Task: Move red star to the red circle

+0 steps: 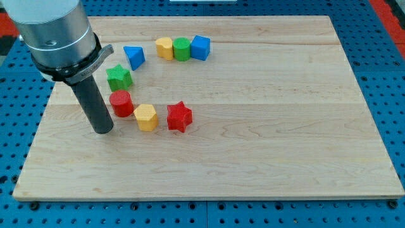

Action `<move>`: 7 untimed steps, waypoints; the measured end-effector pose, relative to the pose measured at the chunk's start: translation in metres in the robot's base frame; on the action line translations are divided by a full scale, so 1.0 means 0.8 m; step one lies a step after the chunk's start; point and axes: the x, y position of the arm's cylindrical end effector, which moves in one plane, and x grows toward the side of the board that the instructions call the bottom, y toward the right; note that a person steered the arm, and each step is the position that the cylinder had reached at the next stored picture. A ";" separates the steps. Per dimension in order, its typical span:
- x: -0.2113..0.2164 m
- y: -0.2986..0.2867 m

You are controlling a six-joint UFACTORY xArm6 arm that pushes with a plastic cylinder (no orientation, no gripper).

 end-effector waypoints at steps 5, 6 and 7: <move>0.061 0.002; 0.071 0.042; 0.044 0.051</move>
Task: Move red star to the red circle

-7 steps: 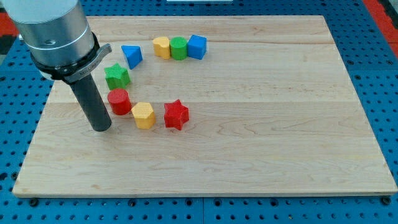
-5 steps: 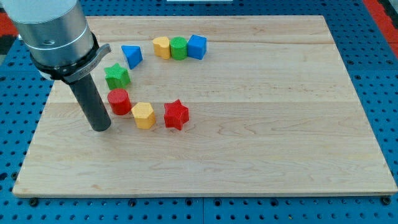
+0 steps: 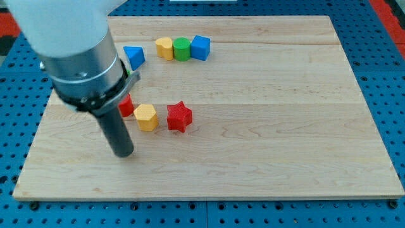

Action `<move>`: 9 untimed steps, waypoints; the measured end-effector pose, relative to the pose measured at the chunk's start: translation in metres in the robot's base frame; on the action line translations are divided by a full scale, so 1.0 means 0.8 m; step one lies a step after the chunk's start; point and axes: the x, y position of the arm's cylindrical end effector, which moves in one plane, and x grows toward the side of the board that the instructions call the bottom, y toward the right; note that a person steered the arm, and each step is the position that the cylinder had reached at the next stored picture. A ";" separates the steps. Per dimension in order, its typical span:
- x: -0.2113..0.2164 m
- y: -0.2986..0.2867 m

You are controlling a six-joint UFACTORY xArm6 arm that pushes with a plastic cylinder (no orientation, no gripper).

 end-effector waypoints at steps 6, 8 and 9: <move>-0.072 0.101; -0.067 0.047; -0.046 0.019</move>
